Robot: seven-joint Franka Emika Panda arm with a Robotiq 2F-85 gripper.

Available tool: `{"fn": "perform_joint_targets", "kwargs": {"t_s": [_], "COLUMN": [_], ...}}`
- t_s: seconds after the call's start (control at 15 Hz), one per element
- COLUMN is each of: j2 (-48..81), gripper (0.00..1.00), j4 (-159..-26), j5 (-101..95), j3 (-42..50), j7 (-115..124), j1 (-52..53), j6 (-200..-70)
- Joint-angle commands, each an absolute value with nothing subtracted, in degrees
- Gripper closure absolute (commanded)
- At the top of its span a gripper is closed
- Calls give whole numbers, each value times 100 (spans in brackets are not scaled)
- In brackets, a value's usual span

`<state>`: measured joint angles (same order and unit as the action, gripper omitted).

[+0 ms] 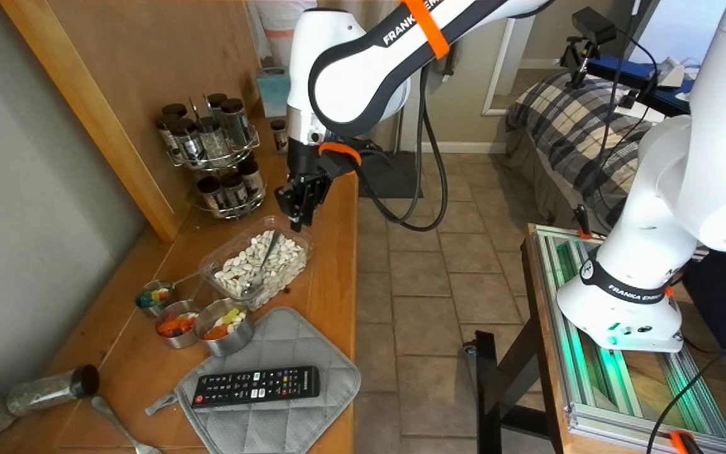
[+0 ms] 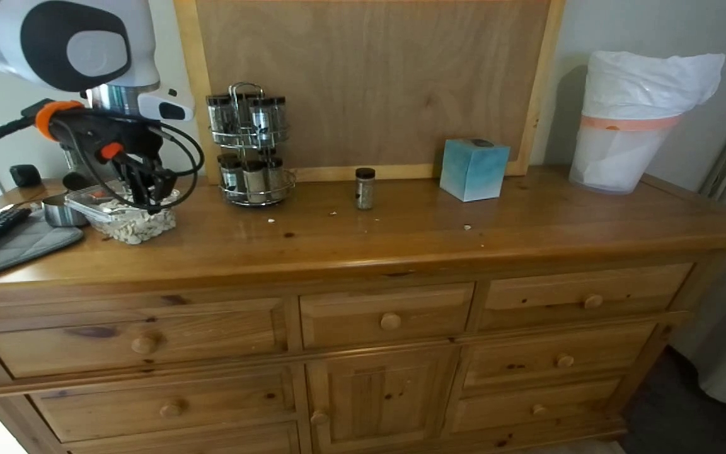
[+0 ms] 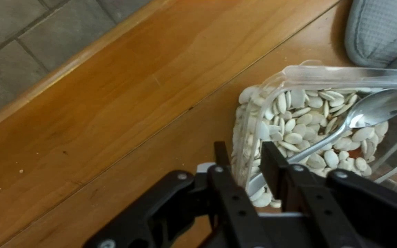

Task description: Move the bowl to the right

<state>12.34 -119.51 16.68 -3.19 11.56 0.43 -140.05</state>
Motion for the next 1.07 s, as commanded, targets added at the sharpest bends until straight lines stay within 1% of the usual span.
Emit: {"fn": "perform_joint_targets", "kwargs": {"t_s": [0.0,0.33,0.53,0.67,0.73,0.87,0.93,1.0], "j2": [1396,1508,1538,1566,1584,1612,1612,1596], "gripper": [69,73,73,77,70,78,85,97], "j4": [-11818,-11779,-11782,-11802,-11815,-11826,-11830,-11837], "j5": [2199,2369,2324,2330,2343,2363,2364,2372], "j3": [-448,-459,-433,-433,-441,-444,-443,-447], "j7": [662,455,513,504,468,466,470,465], "j1": [6,-5,-21,-26,-29,-36,-38,-42], "j6": [-14176,-14090,-14007,-14081,-14164,-14237,-14255,-14258]}}
